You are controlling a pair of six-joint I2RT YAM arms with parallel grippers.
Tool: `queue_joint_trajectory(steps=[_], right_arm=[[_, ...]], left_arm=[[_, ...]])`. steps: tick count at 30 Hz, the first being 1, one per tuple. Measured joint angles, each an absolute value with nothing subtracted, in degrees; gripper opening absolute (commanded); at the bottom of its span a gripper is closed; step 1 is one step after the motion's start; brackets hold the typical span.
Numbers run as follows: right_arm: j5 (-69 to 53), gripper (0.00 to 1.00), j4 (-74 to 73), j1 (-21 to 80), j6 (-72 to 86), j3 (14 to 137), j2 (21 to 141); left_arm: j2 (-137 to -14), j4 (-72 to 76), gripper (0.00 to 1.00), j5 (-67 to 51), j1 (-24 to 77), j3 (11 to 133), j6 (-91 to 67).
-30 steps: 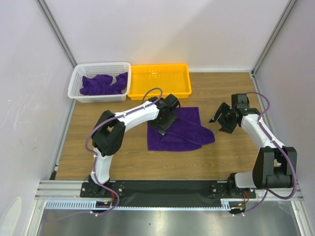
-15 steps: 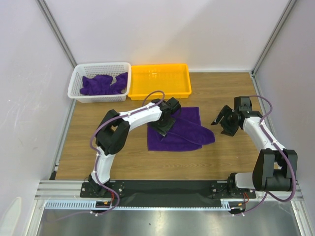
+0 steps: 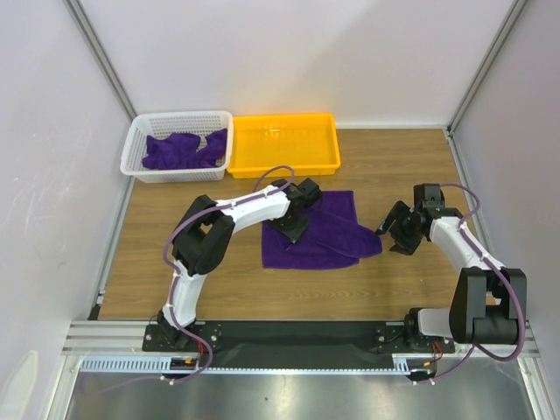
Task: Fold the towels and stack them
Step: Fold the towel
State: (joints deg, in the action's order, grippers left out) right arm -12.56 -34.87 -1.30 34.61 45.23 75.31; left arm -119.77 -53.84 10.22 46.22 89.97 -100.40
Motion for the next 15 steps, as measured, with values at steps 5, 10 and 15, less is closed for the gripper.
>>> queue_joint_trajectory(steps=[5,10,15], right_arm=[[-13.13,0.69,-33.82,-1.3,35.24,43.79,75.16],[-13.78,0.65,-31.9,-1.3,35.81,41.34,75.18],[-14.28,0.57,-30.0,-1.3,36.1,39.29,75.46]], left_arm=[[-119.68,-54.28,0.01,10.26,46.33,89.49,-100.55],[-119.26,-53.93,0.0,10.41,46.39,89.01,-100.47],[-118.32,-53.6,0.0,10.55,46.46,87.74,-100.47]])
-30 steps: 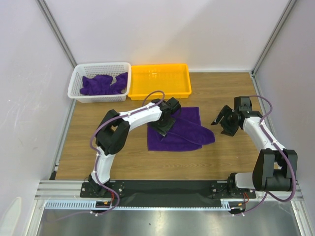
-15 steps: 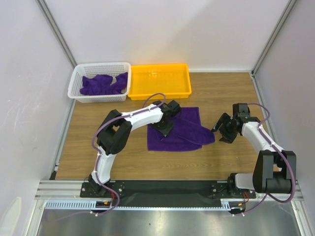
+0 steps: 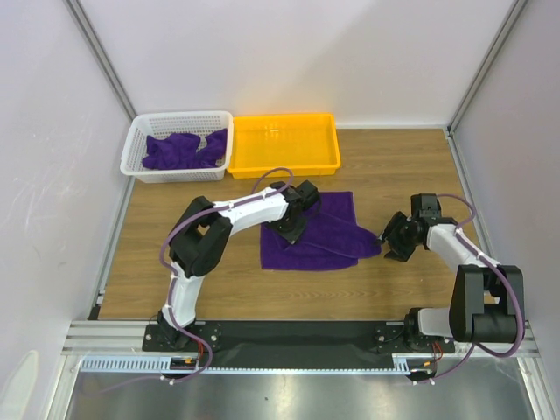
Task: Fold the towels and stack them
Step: Fold the towel
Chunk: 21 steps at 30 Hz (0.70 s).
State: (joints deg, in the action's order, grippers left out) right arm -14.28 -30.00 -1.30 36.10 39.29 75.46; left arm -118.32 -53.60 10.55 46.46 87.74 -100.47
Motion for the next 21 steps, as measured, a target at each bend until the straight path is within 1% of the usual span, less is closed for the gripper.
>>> queue_joint_trajectory(steps=[2,6,9,21], right_arm=[[-14.28,0.56,-28.95,-1.28,36.25,38.54,75.77],[-14.26,0.48,-27.59,-1.17,36.47,38.24,77.23],[-14.22,0.44,-26.26,-0.69,36.49,38.24,78.37],[-12.84,0.43,-24.36,2.17,36.69,37.47,79.5]], left_arm=[[-117.84,-53.58,0.0,10.74,46.5,87.09,-100.44],[-117.34,-53.39,0.0,10.98,46.54,86.28,-100.44],[-117.08,-53.19,0.0,11.0,46.54,85.84,-100.44],[-116.6,-52.58,0.0,10.98,46.54,85.06,-100.42]])
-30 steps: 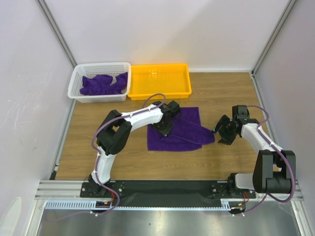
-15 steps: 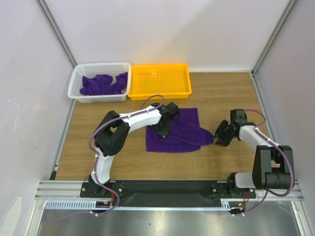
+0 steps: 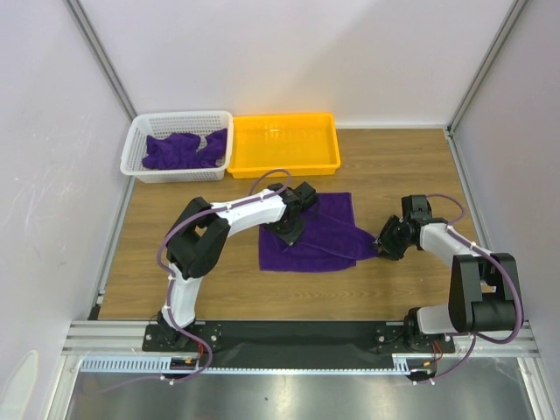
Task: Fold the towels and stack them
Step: Fold the towel
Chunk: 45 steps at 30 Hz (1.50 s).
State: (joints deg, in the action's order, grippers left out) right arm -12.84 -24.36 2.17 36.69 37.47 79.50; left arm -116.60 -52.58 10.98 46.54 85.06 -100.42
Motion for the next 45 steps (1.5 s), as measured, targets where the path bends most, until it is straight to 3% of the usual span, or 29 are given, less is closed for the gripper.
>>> queue_joint_trajectory(steps=[11,22,32,38,45], right_arm=[[-12.21,0.4,-24.36,2.52,37.08,37.36,79.5],[-10.09,0.0,-23.99,2.92,35.62,37.93,81.19],[-6.07,0.0,-30.0,4.1,33.28,41.89,78.3],[-6.96,0.0,-34.33,4.97,33.5,54.22,72.14],[-10.52,0.0,-33.85,5.85,35.48,68.07,74.67]], left_arm=[[-116.57,-52.51,0.0,11.0,46.57,85.03,-100.36],[-116.36,-52.23,0.0,11.94,46.76,84.77,-99.26],[-111.87,-52.38,0.0,16.36,47.03,84.75,-91.94],[-100.31,-52.6,0.0,22.37,47.22,85.91,-86.3],[-90.41,-46.85,0.0,28.18,44.75,89.84,-72.93]])
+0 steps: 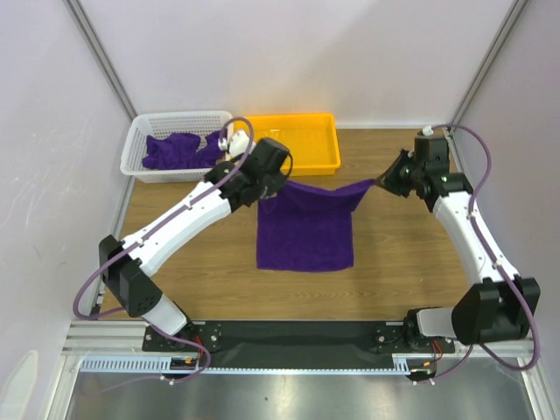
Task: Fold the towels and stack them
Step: Fold the towel
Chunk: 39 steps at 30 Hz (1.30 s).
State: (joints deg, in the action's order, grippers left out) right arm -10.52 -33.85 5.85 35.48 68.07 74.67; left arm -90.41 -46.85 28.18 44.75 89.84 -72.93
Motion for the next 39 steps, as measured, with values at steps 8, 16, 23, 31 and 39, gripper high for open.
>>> queue_joint_trajectory(steps=[8,16,23,31,39], right_arm=[[-12.03,0.0,-31.77,7.22,36.23,83.26,88.51],[-12.36,0.0,-29.23,8.86,34.94,95.42,99.31],[-11.79,0.0,-28.93,9.32,29.34,110.48,109.71],[-11.4,0.0,-29.04,9.04,24.01,114.34,115.59],[-12.8,0.0,-28.82,8.58,22.11,113.67,116.01]], left_arm=[[-90.32,-33.23,0.0,24.62,33.45,91.46,-50.17],[-94.32,-20.47,0.0,20.64,30.65,95.7,-33.74],[-100.36,-16.29,0.0,16.47,25.96,97.76,-32.32],[-104.14,-15.4,0.0,15.05,24.49,97.71,-32.27],[-104.42,-13.85,0.0,12.53,23.16,95.42,-31.92]])
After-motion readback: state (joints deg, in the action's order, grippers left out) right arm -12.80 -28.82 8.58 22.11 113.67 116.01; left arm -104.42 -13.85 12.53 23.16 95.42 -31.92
